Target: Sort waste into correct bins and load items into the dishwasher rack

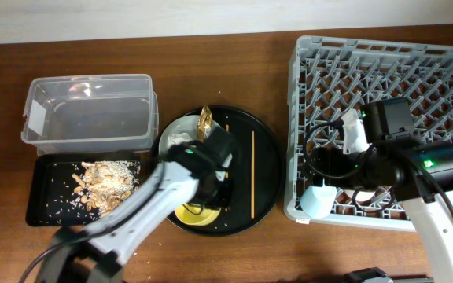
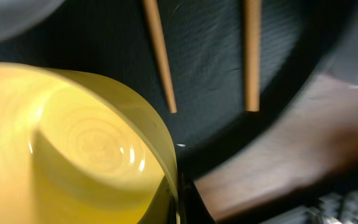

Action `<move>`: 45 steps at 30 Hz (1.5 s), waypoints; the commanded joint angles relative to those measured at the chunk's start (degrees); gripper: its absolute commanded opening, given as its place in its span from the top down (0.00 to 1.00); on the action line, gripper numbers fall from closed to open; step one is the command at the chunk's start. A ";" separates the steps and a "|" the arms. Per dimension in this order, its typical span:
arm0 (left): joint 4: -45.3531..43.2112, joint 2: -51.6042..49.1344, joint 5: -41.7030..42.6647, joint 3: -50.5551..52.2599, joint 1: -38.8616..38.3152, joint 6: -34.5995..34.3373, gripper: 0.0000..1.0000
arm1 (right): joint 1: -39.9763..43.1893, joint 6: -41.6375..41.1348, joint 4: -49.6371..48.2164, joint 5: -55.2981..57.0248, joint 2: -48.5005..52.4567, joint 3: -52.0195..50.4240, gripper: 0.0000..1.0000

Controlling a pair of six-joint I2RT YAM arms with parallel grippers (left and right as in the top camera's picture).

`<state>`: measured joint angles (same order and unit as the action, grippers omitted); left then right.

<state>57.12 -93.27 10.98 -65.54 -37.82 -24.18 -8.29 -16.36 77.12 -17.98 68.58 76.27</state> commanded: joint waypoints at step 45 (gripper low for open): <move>0.37 -23.61 -10.51 -29.16 17.03 12.55 0.32 | -0.33 -0.24 1.27 0.72 -0.33 0.02 0.18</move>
<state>57.58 -111.37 -2.22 -96.75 -16.58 -12.82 -8.32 -16.36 78.28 -17.80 68.58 76.27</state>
